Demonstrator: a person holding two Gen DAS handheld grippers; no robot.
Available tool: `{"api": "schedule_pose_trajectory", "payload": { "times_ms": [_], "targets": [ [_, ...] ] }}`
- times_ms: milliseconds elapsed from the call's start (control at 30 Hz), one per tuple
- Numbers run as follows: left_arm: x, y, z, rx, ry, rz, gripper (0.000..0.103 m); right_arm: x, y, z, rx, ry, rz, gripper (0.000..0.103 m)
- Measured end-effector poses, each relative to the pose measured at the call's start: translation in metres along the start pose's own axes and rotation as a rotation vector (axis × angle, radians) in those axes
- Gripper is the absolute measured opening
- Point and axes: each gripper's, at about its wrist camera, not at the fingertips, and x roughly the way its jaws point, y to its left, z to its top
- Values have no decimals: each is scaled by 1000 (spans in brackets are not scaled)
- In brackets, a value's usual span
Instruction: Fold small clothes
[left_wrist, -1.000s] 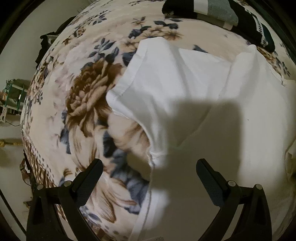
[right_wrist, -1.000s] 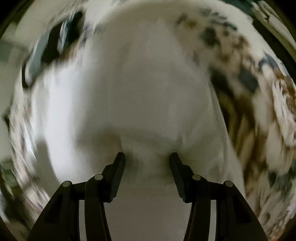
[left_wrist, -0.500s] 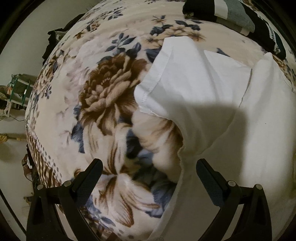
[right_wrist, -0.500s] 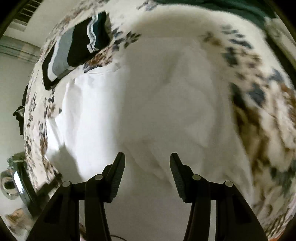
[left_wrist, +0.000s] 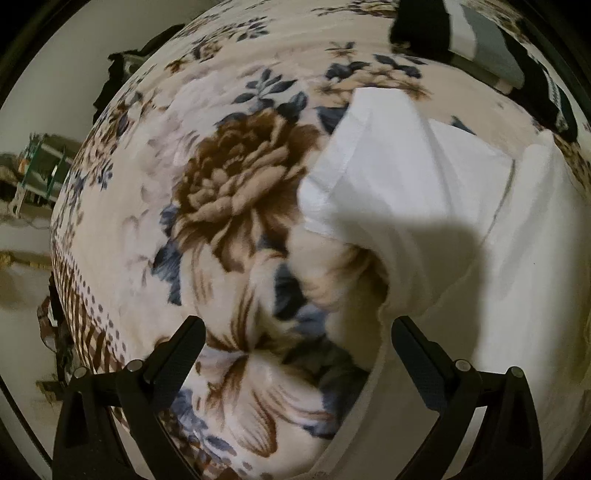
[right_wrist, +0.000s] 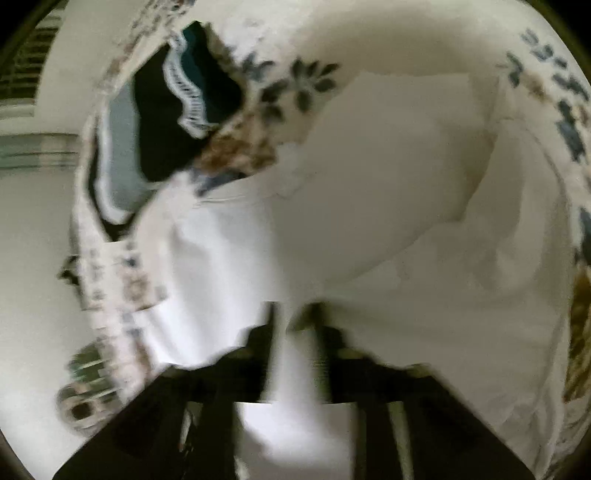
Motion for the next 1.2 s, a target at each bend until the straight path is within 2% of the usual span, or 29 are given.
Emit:
{"api": "schedule_pose_trajectory", "payload": {
  "times_ms": [33, 67, 133, 200, 267, 333, 400, 433, 500, 567, 633, 667, 733, 767, 800, 833, 867, 900, 1000, 1100, 1200],
  "targets": [
    [1, 4, 0, -12, 5, -2, 103, -10, -2, -3, 8, -6, 51, 52],
    [2, 10, 0, -27, 14, -6, 103, -22, -5, -8, 3, -26, 76, 54],
    [5, 23, -1, -61, 29, -11, 103, -40, -13, -22, -19, -65, 36, 54],
    [8, 33, -1, -88, 41, -13, 103, -49, -30, -40, -28, -85, -43, 54],
    [15, 44, -2, -122, 61, -21, 103, -42, -52, -53, -26, -46, -92, 54],
    [22, 55, -2, -167, 89, -57, 103, -16, -69, -71, -29, 48, -144, 54],
    [32, 66, -2, -235, 130, -147, 103, -1, -78, -89, -27, 128, -116, 54],
    [37, 71, -2, -274, 151, -201, 103, 0, -77, -99, -36, 136, -90, 54],
    [47, 79, 0, -382, 186, -354, 103, -5, -76, -109, -48, 116, -72, 54],
    [54, 81, 4, -472, 192, -474, 103, -17, -82, -115, -19, 66, -81, 54],
    [59, 77, 13, -530, 184, -561, 103, -24, -91, -119, 16, 36, -97, 54],
    [61, 73, 20, -551, 171, -602, 102, -28, -96, -121, 36, 21, -113, 54],
    [64, 66, 33, -571, 142, -622, 98, -34, -107, -123, 66, 5, -121, 54],
    [67, 61, 39, -574, 123, -616, 85, -38, -112, -123, 77, 0, -122, 54],
    [68, 57, 45, -570, 110, -610, 57, -42, -115, -124, 81, -6, -127, 54],
    [71, 53, 51, -559, 101, -604, 41, -45, -118, -125, 79, -12, -136, 54],
    [73, 48, 59, -541, 92, -597, 14, -48, -120, -125, 74, -20, -147, 54],
    [71, 44, 61, -527, 76, -593, 7, -46, -121, -126, 70, -27, -157, 54],
    [48, 34, 71, -440, -37, -565, 5, -56, -129, -127, 76, -53, -165, 54],
    [10, 6, 74, -252, -163, -528, 5, -62, -137, -129, 92, -73, -167, 54],
    [-29, -41, 57, -22, -251, -532, 5, -64, -140, -131, 112, -83, -166, 54]
  ]
}}
